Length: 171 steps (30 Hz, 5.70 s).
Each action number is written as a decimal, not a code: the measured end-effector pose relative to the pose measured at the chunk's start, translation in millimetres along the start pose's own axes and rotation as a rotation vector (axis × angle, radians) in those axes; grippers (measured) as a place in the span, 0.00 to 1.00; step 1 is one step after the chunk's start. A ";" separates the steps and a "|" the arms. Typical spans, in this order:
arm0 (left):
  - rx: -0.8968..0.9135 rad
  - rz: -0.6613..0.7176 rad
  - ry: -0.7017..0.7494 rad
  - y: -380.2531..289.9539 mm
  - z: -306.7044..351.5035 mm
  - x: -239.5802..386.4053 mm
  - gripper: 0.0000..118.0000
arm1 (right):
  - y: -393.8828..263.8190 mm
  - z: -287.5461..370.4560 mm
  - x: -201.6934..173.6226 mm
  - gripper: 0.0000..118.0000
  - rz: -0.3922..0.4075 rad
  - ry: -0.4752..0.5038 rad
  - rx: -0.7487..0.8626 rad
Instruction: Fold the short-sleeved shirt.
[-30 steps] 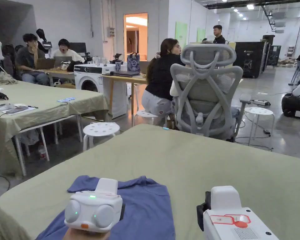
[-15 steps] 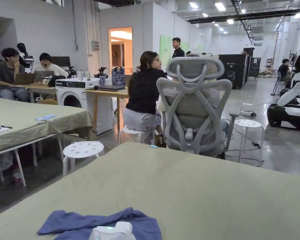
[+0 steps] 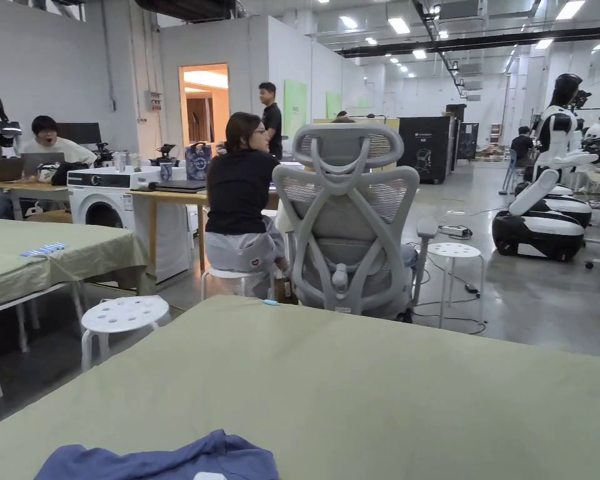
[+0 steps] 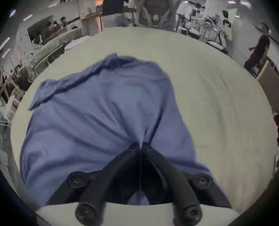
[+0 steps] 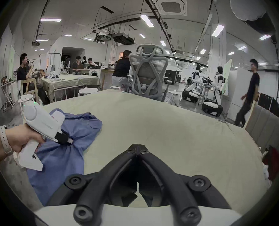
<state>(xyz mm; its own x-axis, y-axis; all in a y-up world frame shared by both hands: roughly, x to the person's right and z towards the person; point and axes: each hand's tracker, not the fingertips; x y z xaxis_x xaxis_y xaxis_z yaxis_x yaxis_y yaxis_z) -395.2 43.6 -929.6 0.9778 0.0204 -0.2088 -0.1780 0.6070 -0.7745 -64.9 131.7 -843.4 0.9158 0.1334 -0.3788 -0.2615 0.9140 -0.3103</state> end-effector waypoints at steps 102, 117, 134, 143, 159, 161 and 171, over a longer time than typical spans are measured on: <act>0.101 -0.295 -0.242 5.6 78.8 232.6 0.01 | -213.8 84.3 399.0 1.00 -0.270 -0.255 -0.414; 0.092 -0.434 -0.091 0.2 57.5 232.2 0.01 | -185.6 43.3 378.7 0.03 -0.245 -0.104 -0.529; 0.703 -0.472 0.219 82.3 227.8 209.3 0.01 | 65.2 159.5 352.6 0.03 0.042 -0.591 0.015; 0.796 -0.348 0.210 173.6 265.9 222.2 0.01 | 156.9 160.7 387.8 0.03 0.058 -0.702 0.160; 0.660 -0.398 0.228 169.2 162.6 235.5 0.01 | 73.8 68.7 401.9 0.03 -0.017 -0.672 0.054; 0.644 -0.388 0.200 158.6 164.7 230.7 0.01 | 59.6 73.0 398.5 0.03 -0.012 -0.660 0.040; 0.447 -0.336 -0.001 15.4 186.0 177.6 0.01 | -64.2 144.7 363.6 0.04 -0.063 -0.464 -0.186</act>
<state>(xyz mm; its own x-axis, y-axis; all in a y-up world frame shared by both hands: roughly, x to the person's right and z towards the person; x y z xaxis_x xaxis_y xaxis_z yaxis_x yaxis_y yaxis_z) -203.6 204.3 -867.6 0.9728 -0.2315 0.0068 0.2075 0.8581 -0.4698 329.0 177.0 -835.0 0.9595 0.2754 0.0601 -0.2128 0.8476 -0.4862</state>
